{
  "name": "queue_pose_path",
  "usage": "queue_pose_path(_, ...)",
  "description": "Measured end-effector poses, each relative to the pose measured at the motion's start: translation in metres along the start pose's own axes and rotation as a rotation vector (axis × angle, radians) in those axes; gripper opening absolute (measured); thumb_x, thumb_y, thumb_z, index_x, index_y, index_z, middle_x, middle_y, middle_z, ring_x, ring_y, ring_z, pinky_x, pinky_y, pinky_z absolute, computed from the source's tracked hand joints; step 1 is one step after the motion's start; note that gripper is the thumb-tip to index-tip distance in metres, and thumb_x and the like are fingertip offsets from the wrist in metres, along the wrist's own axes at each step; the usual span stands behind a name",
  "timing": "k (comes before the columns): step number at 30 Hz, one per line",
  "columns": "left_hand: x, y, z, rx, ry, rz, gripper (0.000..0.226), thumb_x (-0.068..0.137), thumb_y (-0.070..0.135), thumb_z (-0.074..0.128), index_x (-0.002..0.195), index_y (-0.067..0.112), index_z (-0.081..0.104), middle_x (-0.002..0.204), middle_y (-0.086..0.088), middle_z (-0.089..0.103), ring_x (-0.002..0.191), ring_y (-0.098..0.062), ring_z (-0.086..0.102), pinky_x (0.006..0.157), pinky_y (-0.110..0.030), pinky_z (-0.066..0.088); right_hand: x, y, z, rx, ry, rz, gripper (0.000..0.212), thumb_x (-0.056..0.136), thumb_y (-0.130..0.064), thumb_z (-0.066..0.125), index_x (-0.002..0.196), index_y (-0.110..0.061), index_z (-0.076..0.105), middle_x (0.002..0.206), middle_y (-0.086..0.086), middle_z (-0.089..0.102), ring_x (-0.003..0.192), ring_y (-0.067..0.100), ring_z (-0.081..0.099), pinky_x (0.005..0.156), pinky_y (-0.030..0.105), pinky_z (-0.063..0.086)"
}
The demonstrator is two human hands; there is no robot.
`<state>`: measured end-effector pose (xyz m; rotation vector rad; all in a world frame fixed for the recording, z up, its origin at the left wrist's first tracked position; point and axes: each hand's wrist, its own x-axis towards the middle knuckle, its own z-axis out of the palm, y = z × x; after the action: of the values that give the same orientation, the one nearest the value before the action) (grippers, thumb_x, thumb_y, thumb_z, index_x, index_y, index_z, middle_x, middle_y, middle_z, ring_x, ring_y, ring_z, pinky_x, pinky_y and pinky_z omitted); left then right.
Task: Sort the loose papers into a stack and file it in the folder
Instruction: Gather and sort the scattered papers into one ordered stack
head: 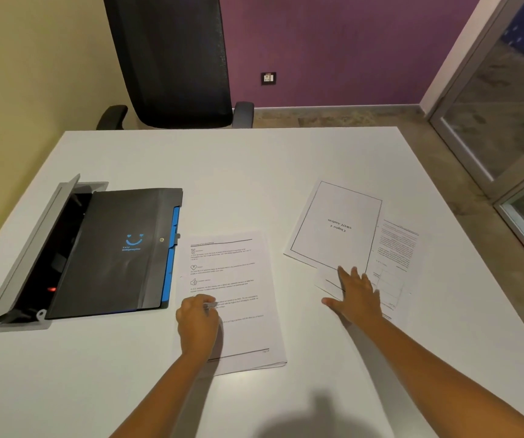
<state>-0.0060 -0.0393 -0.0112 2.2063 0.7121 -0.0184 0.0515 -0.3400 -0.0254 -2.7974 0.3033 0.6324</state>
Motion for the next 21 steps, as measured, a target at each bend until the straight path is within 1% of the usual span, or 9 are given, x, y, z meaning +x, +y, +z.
queue_pose_path(5, 0.0, -0.002, 0.0, 0.0, -0.006, 0.005, 0.017, 0.088, 0.001, 0.053, 0.1, 0.003, 0.065, 0.115, -0.018, 0.056, 0.109, -0.031, 0.051, 0.093, -0.042, 0.049, -0.012, -0.001, 0.007, -0.045, 0.085, -0.03, 0.067, 0.088, -0.056, 0.048, 0.146, -0.03, 0.025, 0.159, 0.0, 0.016, 0.146, 0.026, 0.014, 0.114, 0.05, 0.02)
queue_pose_path(7, -0.001, -0.001, -0.001, -0.004, -0.011, -0.001, 0.017, 0.088, 0.001, 0.053, 0.099, 0.002, 0.065, 0.115, -0.019, 0.057, 0.108, -0.032, 0.053, 0.093, -0.043, 0.049, -0.016, -0.005, 0.008, -0.066, 0.117, -0.026, 0.057, 0.091, -0.051, 0.046, 0.142, -0.028, 0.033, 0.157, -0.001, 0.023, 0.144, 0.024, 0.02, 0.113, 0.047, 0.023)
queue_pose_path(9, -0.001, -0.002, -0.002, -0.002, -0.02, 0.004, 0.017, 0.088, 0.001, 0.052, 0.098, 0.002, 0.066, 0.114, -0.019, 0.057, 0.107, -0.032, 0.053, 0.093, -0.043, 0.049, -0.018, -0.008, 0.008, -0.106, 0.153, -0.034, 0.044, 0.095, -0.037, 0.046, 0.137, -0.026, 0.039, 0.154, -0.001, 0.03, 0.141, 0.023, 0.028, 0.112, 0.044, 0.028)
queue_pose_path(10, -0.001, -0.003, -0.002, -0.003, -0.023, 0.006, 0.017, 0.088, 0.001, 0.052, 0.098, 0.002, 0.066, 0.113, -0.019, 0.057, 0.107, -0.032, 0.053, 0.093, -0.043, 0.049, -0.019, -0.008, 0.008, -0.133, 0.166, -0.044, 0.041, 0.095, -0.024, 0.047, 0.136, -0.025, 0.04, 0.152, 0.0, 0.033, 0.14, 0.024, 0.031, 0.111, 0.042, 0.03)
queue_pose_path(12, -0.001, -0.003, -0.003, -0.006, -0.031, 0.014, 0.016, 0.088, 0.001, 0.052, 0.097, 0.002, 0.066, 0.113, -0.019, 0.058, 0.107, -0.033, 0.053, 0.092, -0.043, 0.049, -0.018, -0.005, 0.008, -0.156, 0.192, -0.055, 0.048, 0.089, -0.003, 0.047, 0.133, -0.021, 0.042, 0.142, 0.003, 0.046, 0.134, 0.025, 0.038, 0.106, 0.039, 0.035)
queue_pose_path(13, -0.002, -0.004, -0.004, -0.004, -0.037, 0.014, 0.016, 0.088, 0.001, 0.052, 0.096, 0.002, 0.066, 0.112, -0.019, 0.057, 0.107, -0.033, 0.053, 0.092, -0.042, 0.049, -0.017, -0.002, 0.006, -0.151, 0.205, -0.056, 0.049, 0.086, 0.0, 0.047, 0.13, -0.021, 0.044, 0.13, 0.004, 0.055, 0.127, 0.024, 0.045, 0.1, 0.036, 0.04)
queue_pose_path(15, -0.002, -0.005, -0.004, 0.006, -0.057, 0.013, 0.015, 0.088, 0.002, 0.053, 0.096, 0.003, 0.066, 0.112, -0.019, 0.057, 0.107, -0.032, 0.053, 0.092, -0.041, 0.048, -0.014, 0.006, 0.001, -0.116, 0.217, -0.052, 0.044, 0.087, -0.004, 0.048, 0.126, -0.024, 0.049, 0.109, 0.004, 0.062, 0.109, 0.022, 0.056, 0.084, 0.032, 0.046)
queue_pose_path(18, -0.003, -0.008, -0.005, 0.002, -0.084, 0.02, 0.014, 0.088, 0.003, 0.054, 0.097, 0.002, 0.065, 0.112, -0.019, 0.058, 0.106, -0.032, 0.055, 0.092, -0.041, 0.048, -0.011, 0.013, -0.008, 0.0, 0.224, -0.035, 0.038, 0.091, -0.013, 0.048, 0.126, -0.028, 0.052, 0.105, 0.007, 0.066, 0.097, 0.025, 0.062, 0.077, 0.03, 0.049)
queue_pose_path(21, 0.001, -0.011, -0.005, -0.032, -0.106, 0.031, 0.014, 0.088, 0.002, 0.053, 0.096, 0.0, 0.065, 0.108, -0.02, 0.061, 0.101, -0.031, 0.059, 0.092, -0.039, 0.05, -0.013, 0.013, -0.015, 0.067, 0.265, -0.044, 0.037, 0.092, -0.013, 0.047, 0.126, -0.027, 0.053, 0.103, 0.006, 0.069, 0.093, 0.026, 0.064, 0.073, 0.03, 0.049)
